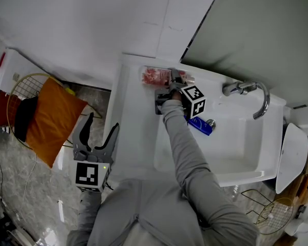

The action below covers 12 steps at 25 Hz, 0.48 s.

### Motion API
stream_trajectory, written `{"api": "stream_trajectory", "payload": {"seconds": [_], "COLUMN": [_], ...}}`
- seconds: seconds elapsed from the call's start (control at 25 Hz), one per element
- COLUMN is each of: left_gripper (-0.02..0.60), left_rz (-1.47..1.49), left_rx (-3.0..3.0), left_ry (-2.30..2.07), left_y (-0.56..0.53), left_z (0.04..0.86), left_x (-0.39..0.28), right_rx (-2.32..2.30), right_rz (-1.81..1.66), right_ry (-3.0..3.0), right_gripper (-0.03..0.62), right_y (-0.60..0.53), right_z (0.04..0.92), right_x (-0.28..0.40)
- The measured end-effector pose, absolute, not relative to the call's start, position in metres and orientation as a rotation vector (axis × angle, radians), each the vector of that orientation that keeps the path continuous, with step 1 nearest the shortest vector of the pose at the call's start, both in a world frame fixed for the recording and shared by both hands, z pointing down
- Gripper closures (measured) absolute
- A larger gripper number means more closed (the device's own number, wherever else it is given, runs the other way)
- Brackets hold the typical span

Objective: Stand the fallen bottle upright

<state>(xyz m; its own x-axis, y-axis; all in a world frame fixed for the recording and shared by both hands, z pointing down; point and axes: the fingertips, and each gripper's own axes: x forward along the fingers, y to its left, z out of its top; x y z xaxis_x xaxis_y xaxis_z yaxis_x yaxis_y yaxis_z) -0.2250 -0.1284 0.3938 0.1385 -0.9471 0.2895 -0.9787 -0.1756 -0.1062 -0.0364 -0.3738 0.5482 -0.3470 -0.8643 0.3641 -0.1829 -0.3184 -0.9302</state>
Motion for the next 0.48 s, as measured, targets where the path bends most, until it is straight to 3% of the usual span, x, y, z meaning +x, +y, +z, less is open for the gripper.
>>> {"api": "stream_trajectory", "payload": {"seconds": [0.48], "left_gripper": [0.242], "left_rz": [0.44], "left_rx": [2.271], "left_ry": [-1.953], "left_y": [-0.124], "left_z": [0.391], "left_x": [-0.228], "right_rx": [-1.361], "right_rz": [-1.621], "right_ry": [1.526], "right_gripper": [0.362], "right_y": [-0.372], "right_z": [0.534], "right_x": [-0.036]}}
